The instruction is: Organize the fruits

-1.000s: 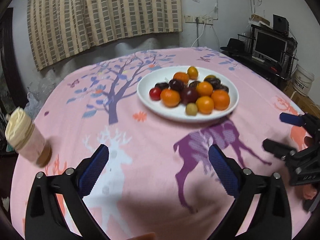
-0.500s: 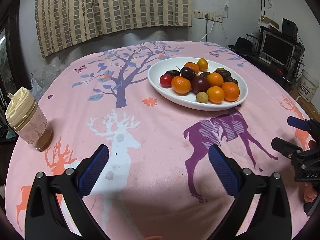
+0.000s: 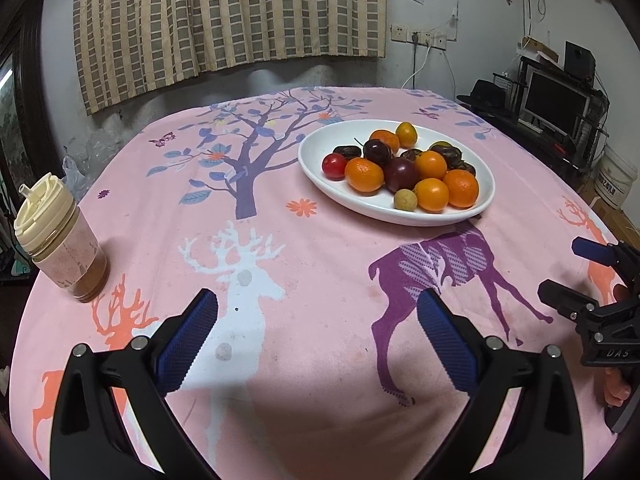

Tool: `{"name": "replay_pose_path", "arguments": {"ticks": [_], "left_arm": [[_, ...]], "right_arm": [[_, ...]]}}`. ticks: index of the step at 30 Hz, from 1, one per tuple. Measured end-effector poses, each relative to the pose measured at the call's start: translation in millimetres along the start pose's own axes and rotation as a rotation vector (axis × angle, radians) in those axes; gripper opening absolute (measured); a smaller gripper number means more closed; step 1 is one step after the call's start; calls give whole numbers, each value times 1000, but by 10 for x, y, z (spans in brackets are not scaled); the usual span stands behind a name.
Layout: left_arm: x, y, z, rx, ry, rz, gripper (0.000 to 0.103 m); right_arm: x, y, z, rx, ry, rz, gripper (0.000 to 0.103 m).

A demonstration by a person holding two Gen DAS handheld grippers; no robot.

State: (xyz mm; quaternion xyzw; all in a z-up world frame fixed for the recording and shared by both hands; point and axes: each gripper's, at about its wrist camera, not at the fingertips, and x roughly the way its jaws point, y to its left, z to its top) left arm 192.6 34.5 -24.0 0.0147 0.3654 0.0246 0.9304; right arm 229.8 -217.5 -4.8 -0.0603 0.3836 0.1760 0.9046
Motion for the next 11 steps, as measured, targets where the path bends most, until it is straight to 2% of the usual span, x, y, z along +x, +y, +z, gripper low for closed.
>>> {"name": "replay_pose_path", "arguments": {"ticks": [11], "left_arm": [[-6,-15,-6,1,3,6,98]], "right_arm": [[5,-10,3,-1,0,-2,99]]}}
